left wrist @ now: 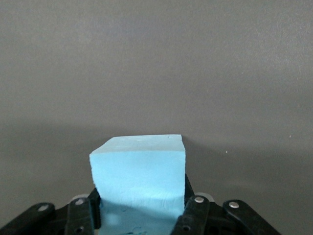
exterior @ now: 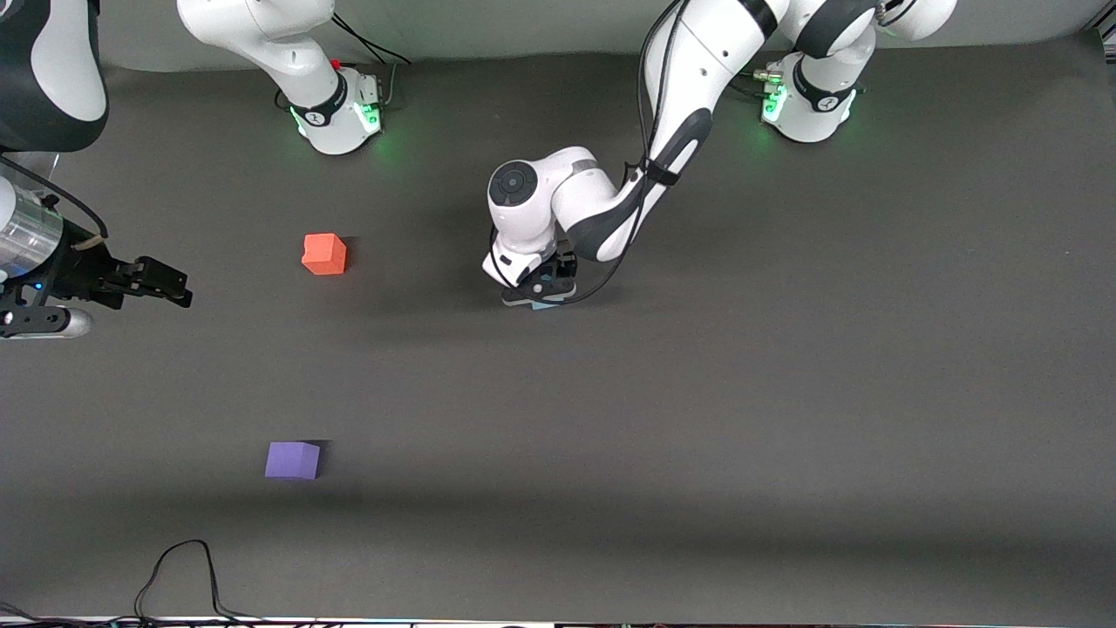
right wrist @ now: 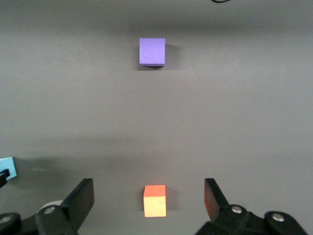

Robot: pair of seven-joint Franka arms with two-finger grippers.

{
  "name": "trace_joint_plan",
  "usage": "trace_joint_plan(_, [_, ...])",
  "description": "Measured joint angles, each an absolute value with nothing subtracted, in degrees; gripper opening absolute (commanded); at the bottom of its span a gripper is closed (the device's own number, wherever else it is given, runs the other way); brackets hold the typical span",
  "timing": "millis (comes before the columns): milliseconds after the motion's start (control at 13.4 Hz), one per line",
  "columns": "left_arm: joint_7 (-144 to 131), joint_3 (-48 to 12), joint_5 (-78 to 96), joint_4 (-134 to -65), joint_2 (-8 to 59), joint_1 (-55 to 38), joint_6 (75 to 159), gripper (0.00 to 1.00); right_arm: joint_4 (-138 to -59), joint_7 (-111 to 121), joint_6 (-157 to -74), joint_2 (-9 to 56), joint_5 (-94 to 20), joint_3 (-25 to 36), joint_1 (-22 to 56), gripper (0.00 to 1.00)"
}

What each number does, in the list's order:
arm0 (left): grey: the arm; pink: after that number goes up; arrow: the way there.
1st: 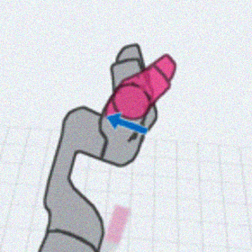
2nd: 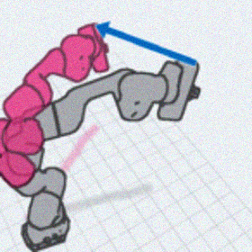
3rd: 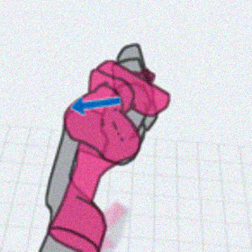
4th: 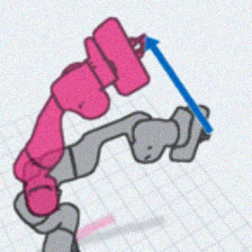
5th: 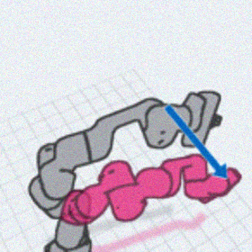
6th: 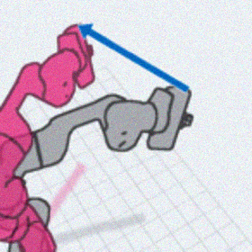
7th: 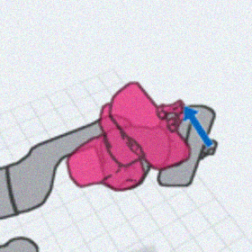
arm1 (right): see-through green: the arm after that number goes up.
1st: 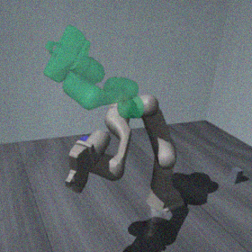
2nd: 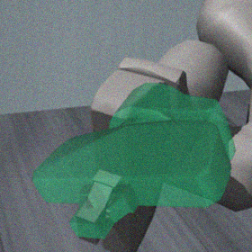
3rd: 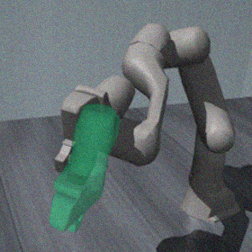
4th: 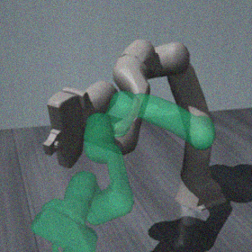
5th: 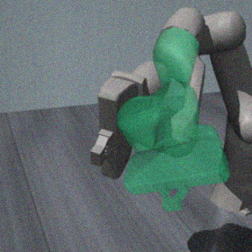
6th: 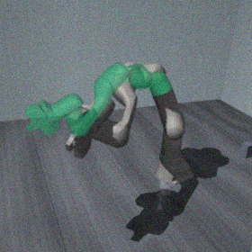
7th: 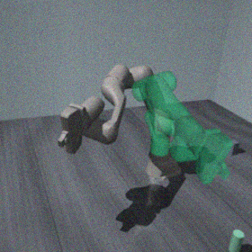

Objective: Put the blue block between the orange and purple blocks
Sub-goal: 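Carry the blue block with the left gripper toward the table middle, then set down the blue block while the right gripper reaches toward it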

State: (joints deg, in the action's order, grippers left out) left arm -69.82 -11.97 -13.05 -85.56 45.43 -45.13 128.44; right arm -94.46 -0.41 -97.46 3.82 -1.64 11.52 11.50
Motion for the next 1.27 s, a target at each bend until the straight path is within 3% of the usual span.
trace_joint_plan(299, [-69.7, -11.6, -14.0, -83.9, 44.9, -44.5, 127.9, 1.0, -94.5, -2.2, -97.6, 5.1, -5.2, 11.2, 16.7, 1.0])
trace_joint_plan(674, [-57.4, -11.6, -7.2, -81.9, 35.2, -37.0, 114.5, 1.0, -94.4, -8.5, -102.2, 10.0, -5.9, 10.8, 24.5, 1.0])
trace_joint_plan(1273, [-23.6, -11.3, 1.9, -82.0, 22.3, -5.7, 94.4, 1.0, -94.9, -25.7, -118.3, 23.7, -9.2, 10.5, 45.8, 1.0])
